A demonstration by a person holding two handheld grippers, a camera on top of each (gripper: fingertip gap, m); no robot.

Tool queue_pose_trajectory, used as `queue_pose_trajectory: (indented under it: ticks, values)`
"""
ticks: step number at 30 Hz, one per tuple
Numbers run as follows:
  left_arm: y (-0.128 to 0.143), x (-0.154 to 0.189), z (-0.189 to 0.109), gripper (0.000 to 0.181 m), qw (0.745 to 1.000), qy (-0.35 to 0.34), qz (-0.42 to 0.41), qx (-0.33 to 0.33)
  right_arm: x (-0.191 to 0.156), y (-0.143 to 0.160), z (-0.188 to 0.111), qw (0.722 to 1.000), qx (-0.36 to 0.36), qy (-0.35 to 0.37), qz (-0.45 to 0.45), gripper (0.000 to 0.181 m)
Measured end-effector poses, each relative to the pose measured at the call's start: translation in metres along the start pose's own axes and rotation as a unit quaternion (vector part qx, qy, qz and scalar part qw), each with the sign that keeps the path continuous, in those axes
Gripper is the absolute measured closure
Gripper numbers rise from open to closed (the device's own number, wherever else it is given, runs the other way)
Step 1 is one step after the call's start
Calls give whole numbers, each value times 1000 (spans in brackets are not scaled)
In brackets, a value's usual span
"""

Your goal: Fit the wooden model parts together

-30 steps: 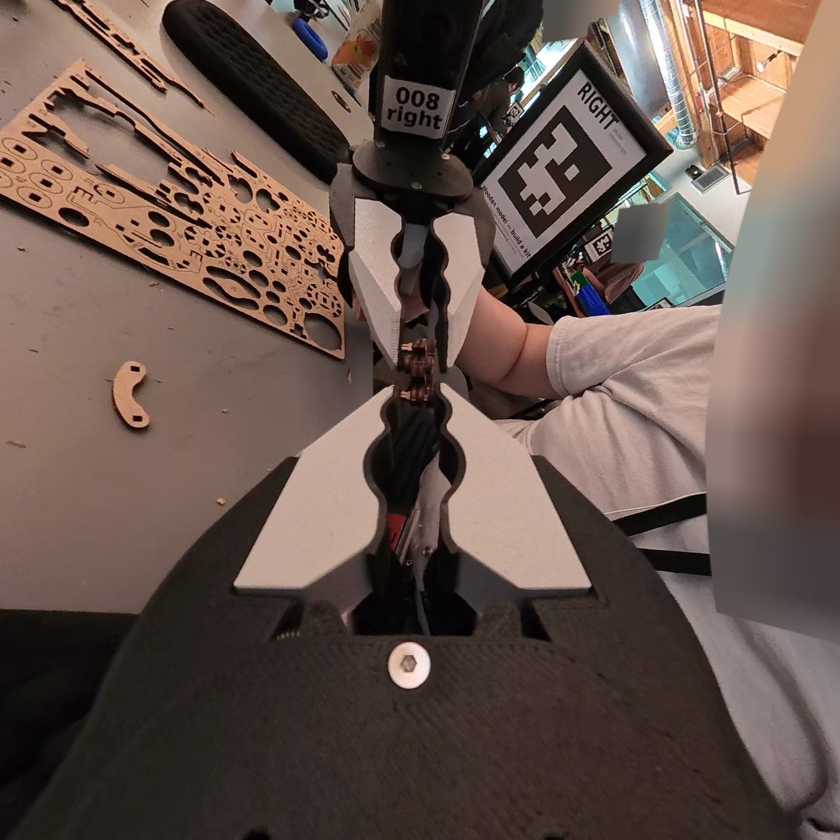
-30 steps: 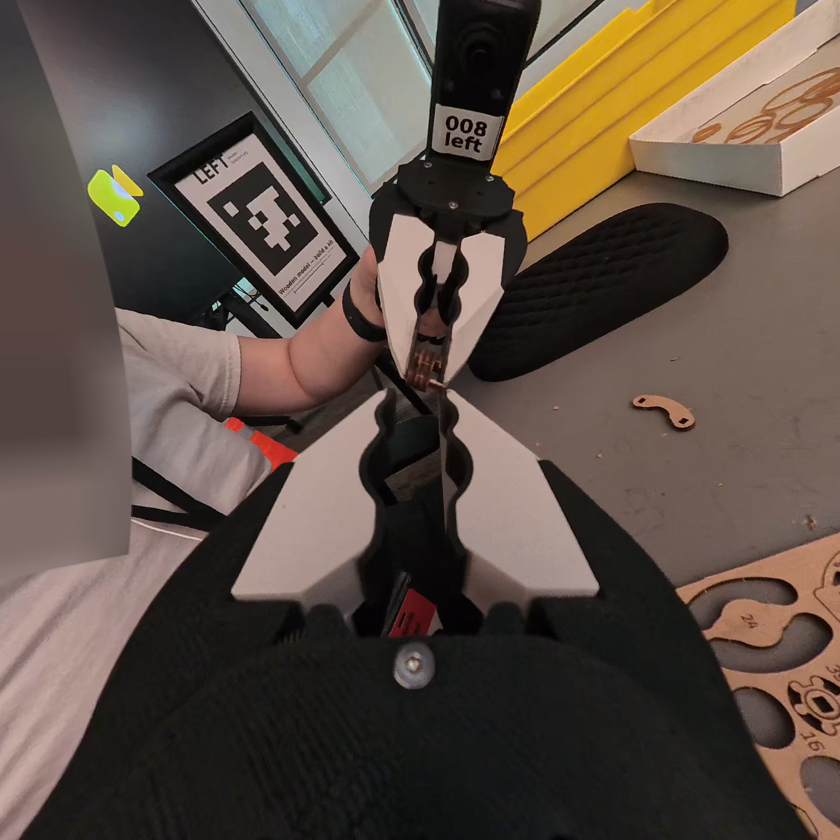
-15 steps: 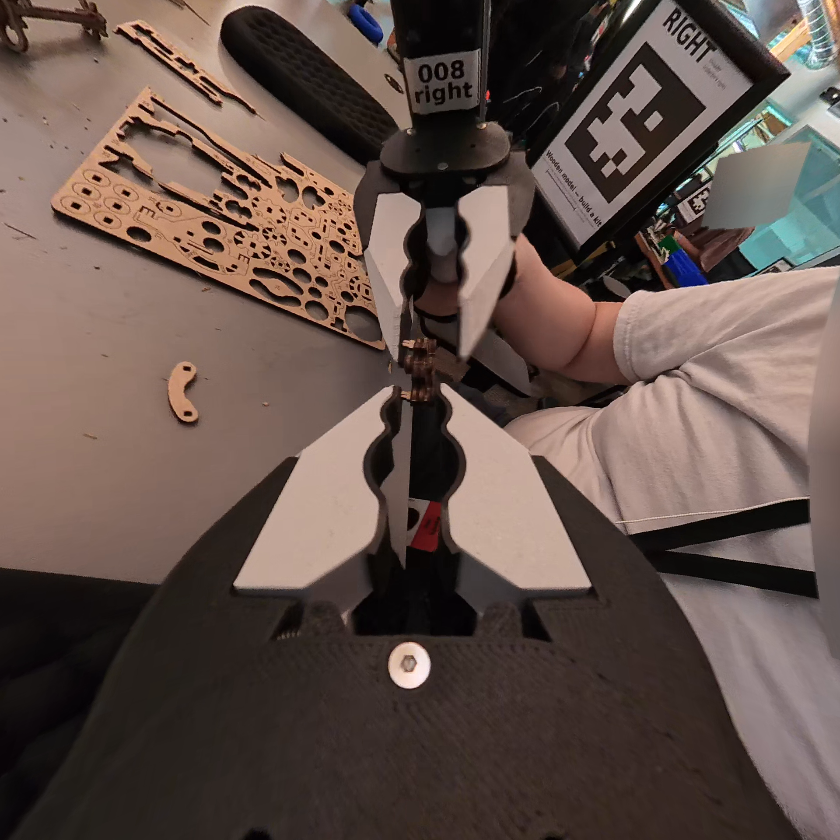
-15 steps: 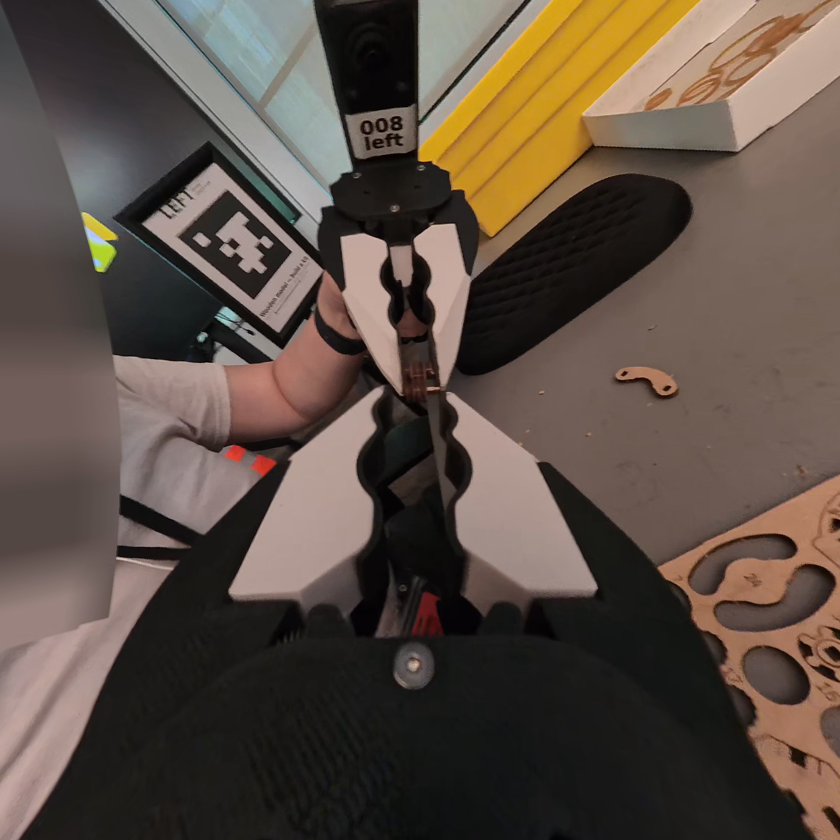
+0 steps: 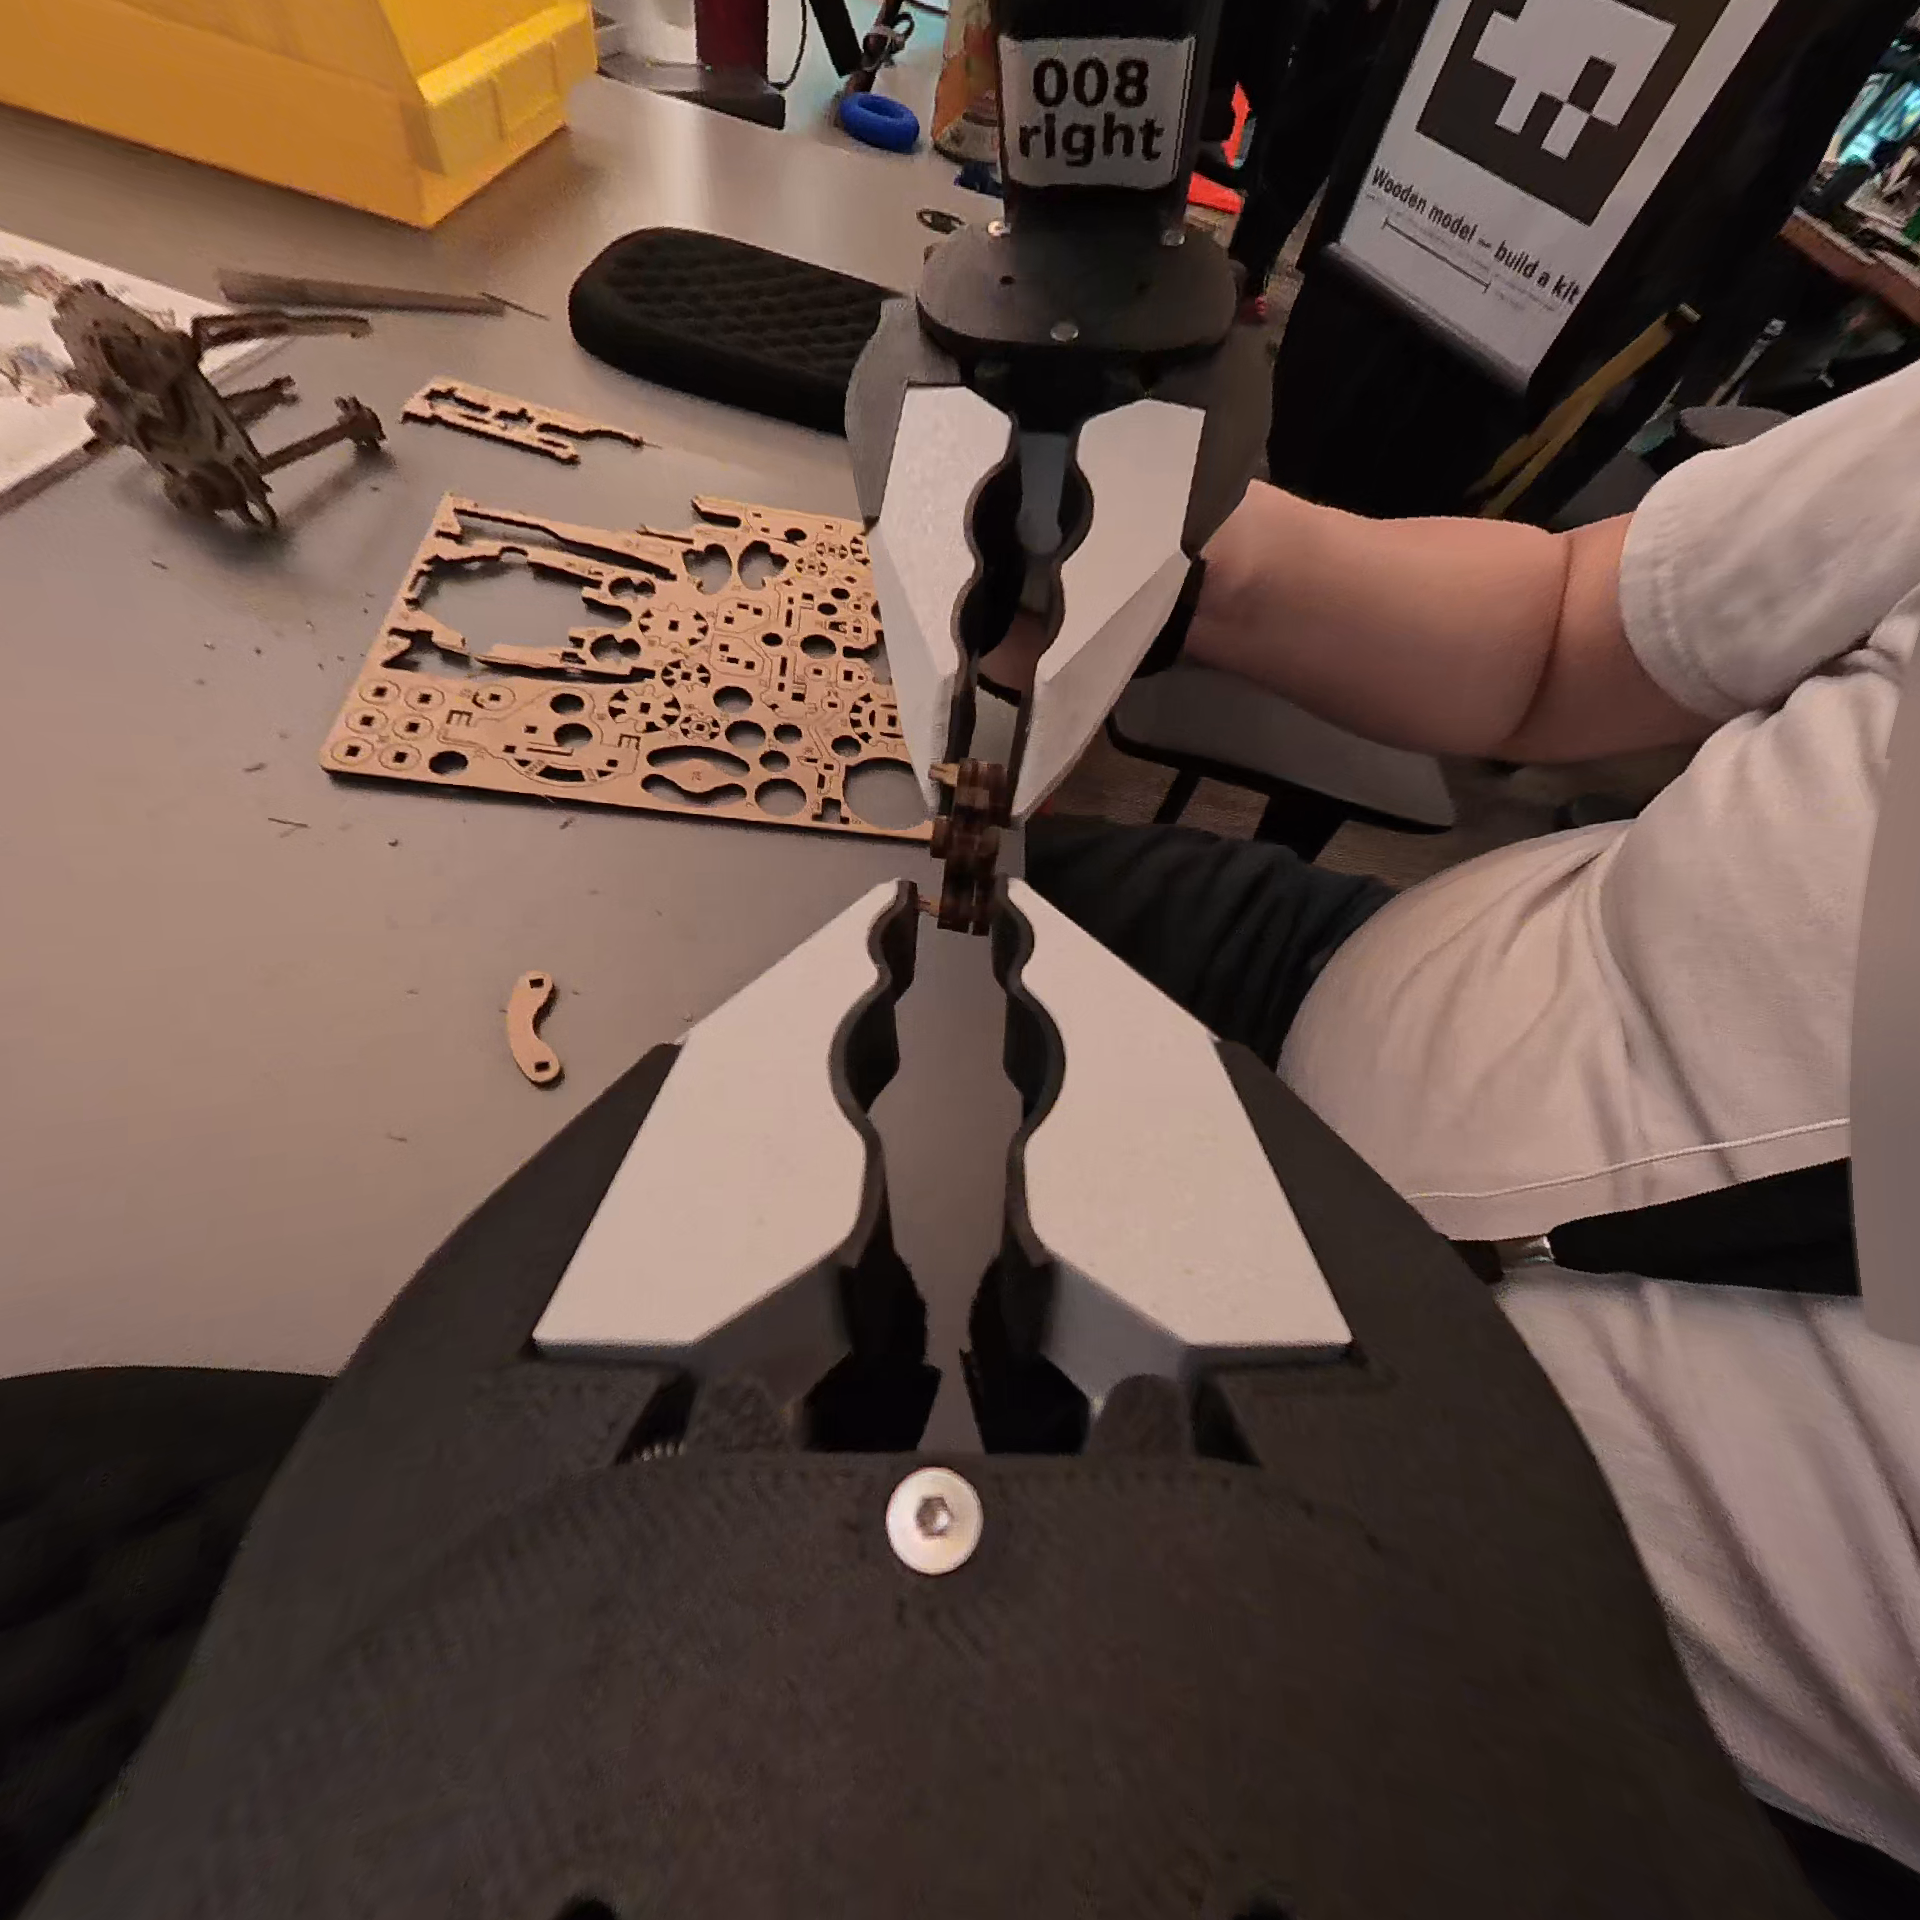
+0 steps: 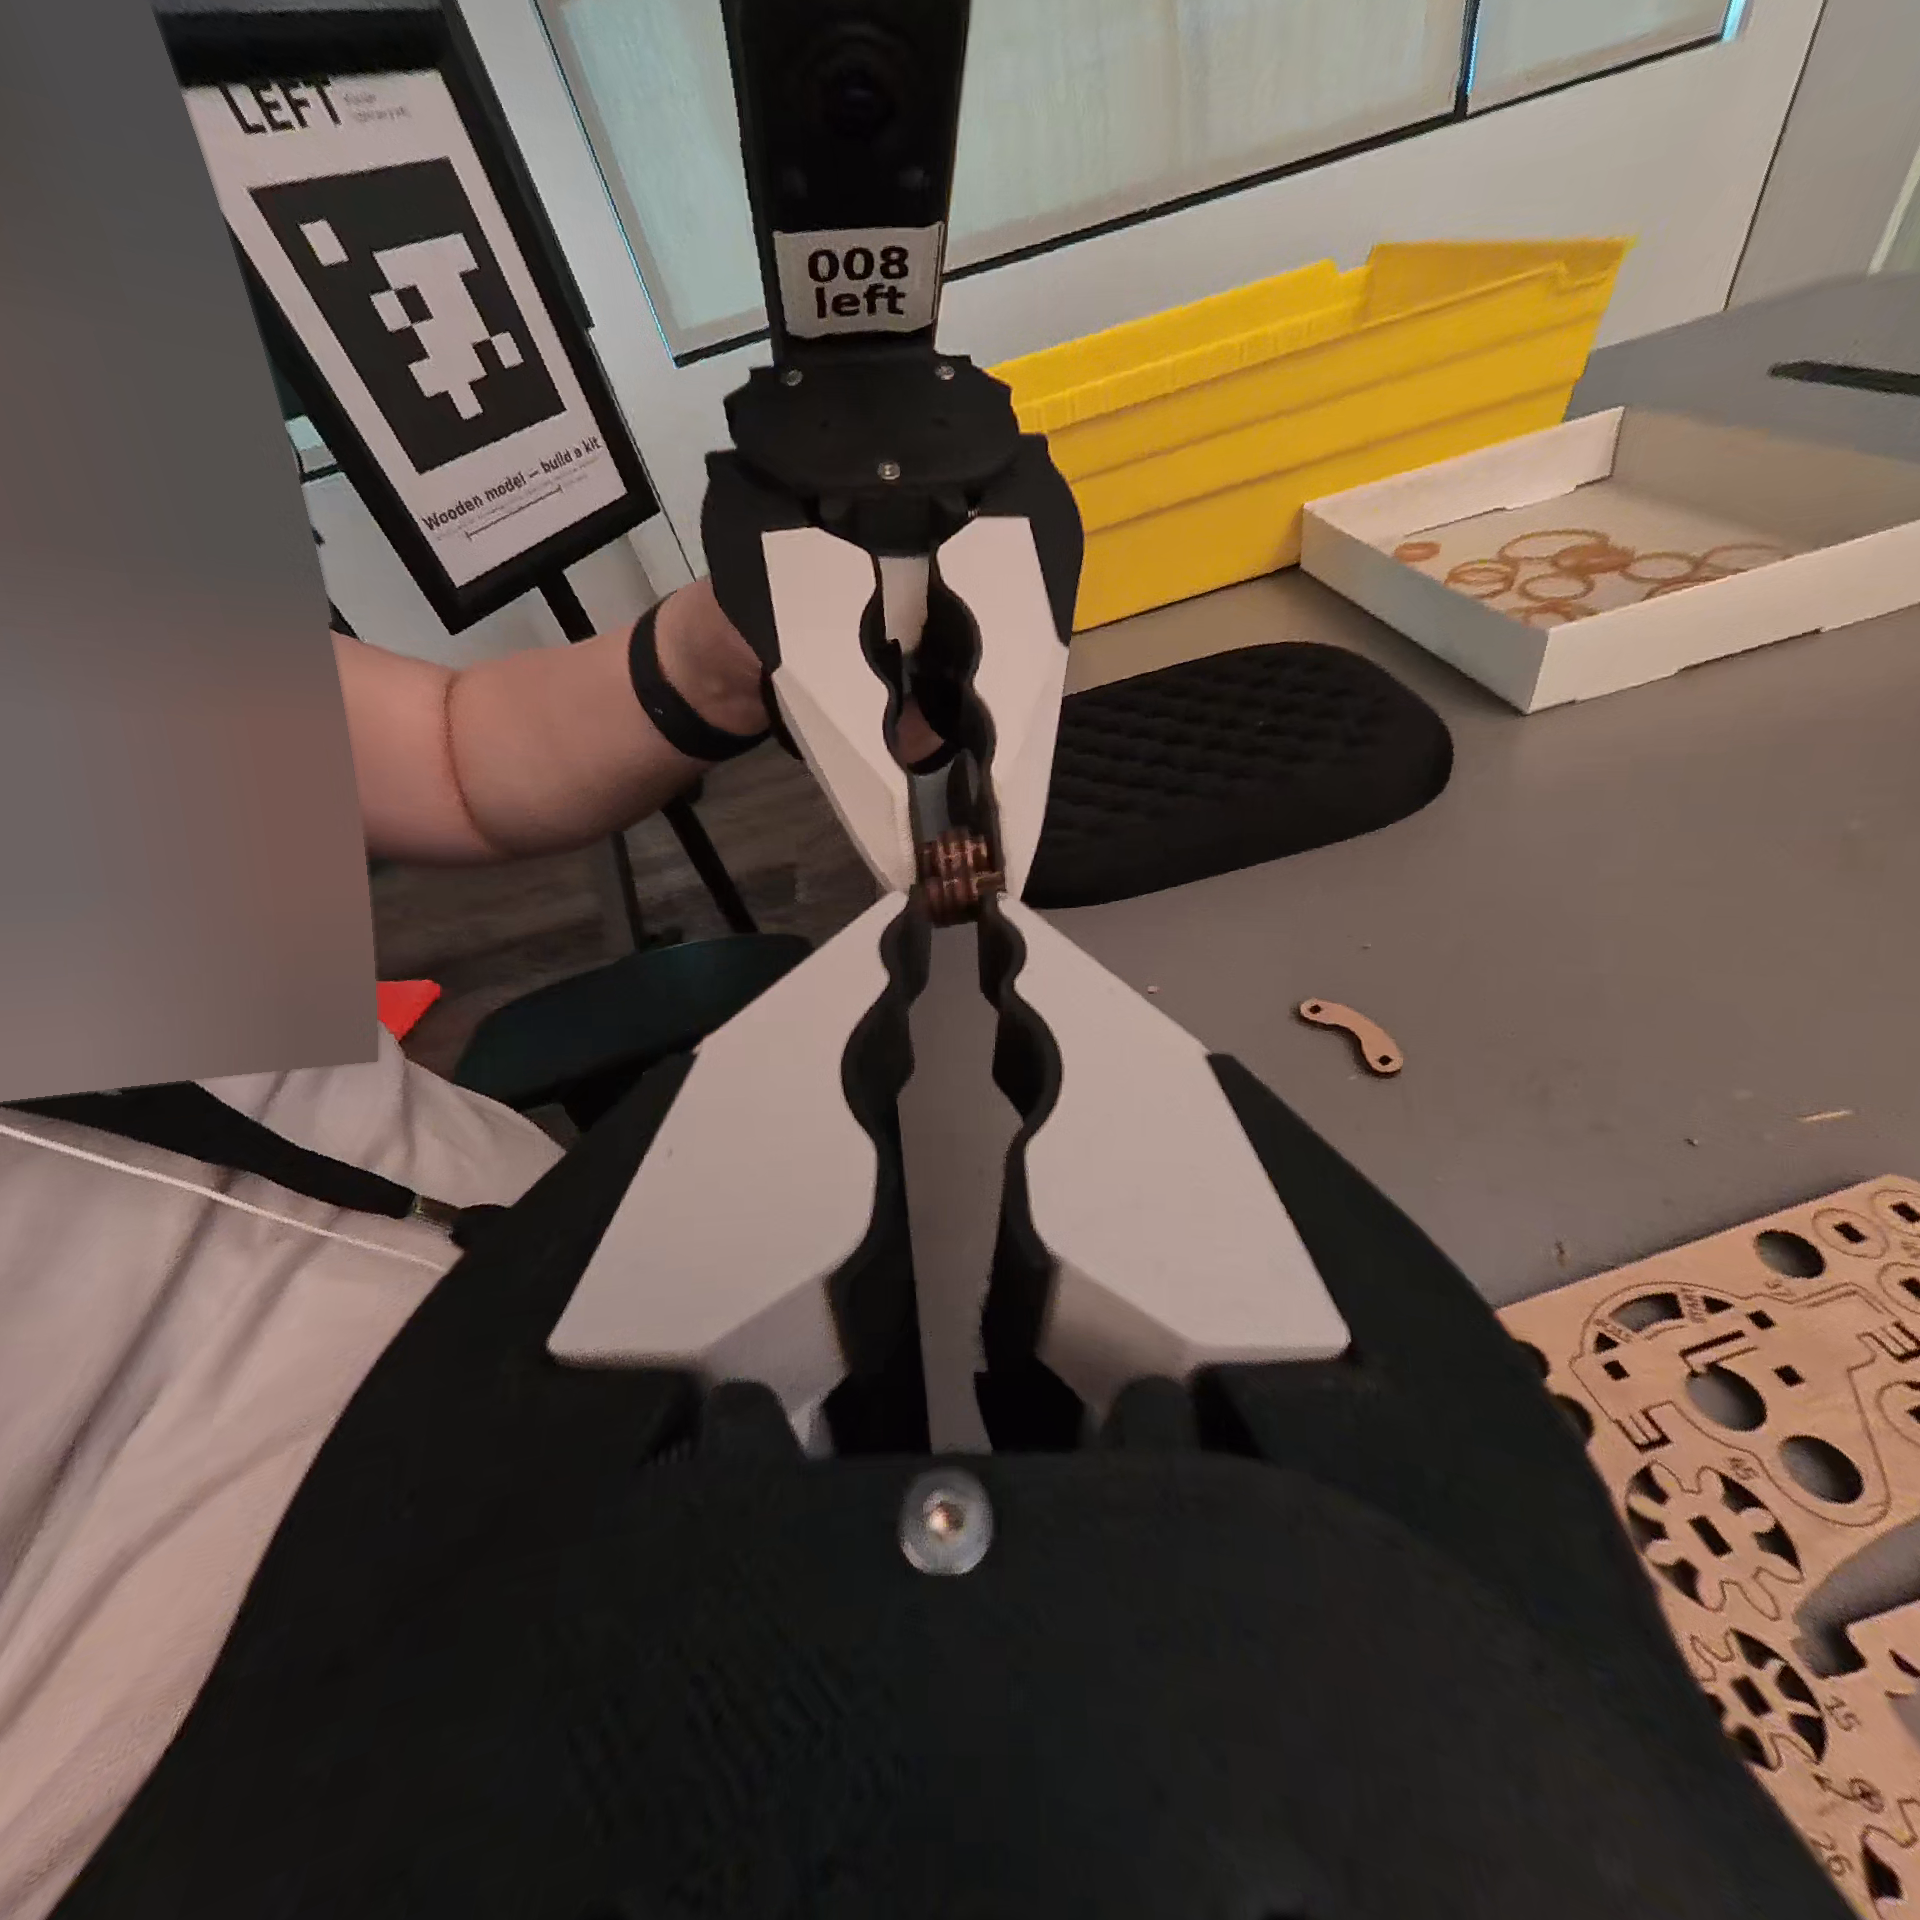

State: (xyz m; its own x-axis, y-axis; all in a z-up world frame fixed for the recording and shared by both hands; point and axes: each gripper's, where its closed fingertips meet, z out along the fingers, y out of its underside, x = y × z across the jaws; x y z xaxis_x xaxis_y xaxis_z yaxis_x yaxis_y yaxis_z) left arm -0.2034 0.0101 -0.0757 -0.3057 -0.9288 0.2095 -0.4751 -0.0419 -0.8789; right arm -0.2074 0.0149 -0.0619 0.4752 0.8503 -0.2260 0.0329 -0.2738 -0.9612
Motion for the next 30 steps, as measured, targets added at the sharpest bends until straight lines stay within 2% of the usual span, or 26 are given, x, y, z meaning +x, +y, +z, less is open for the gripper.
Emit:
queue_pose_trajectory:
  ticks: [10, 13, 18, 22, 25, 30]
  values:
    - [-3, 3, 0, 169, 995, -36, 95, 15, -3, 5, -5, 998, -19, -8, -53, 171]
    - [-8, 5, -4, 170, 996, -17, 78, 36, 1, 7, -6, 997, -33, 11, -72, 162]
    - [-9, 6, -7, 170, 997, -1, 57, 46, 0, -6, -5, 999, -12, -2, -51, 153]
    - [-6, 7, -4, 170, 997, -7, 70, 35, -3, -8, 0, 998, -20, -2, -64, 154]
    - [-5, 6, -2, 170, 996, -15, 77, 32, -4, -5, 2, 997, -34, -1, -70, 169]
    - [-5, 9, -3, 169, 996, -8, 78, 32, -7, -6, 2, 994, -33, 7, -109, 170]
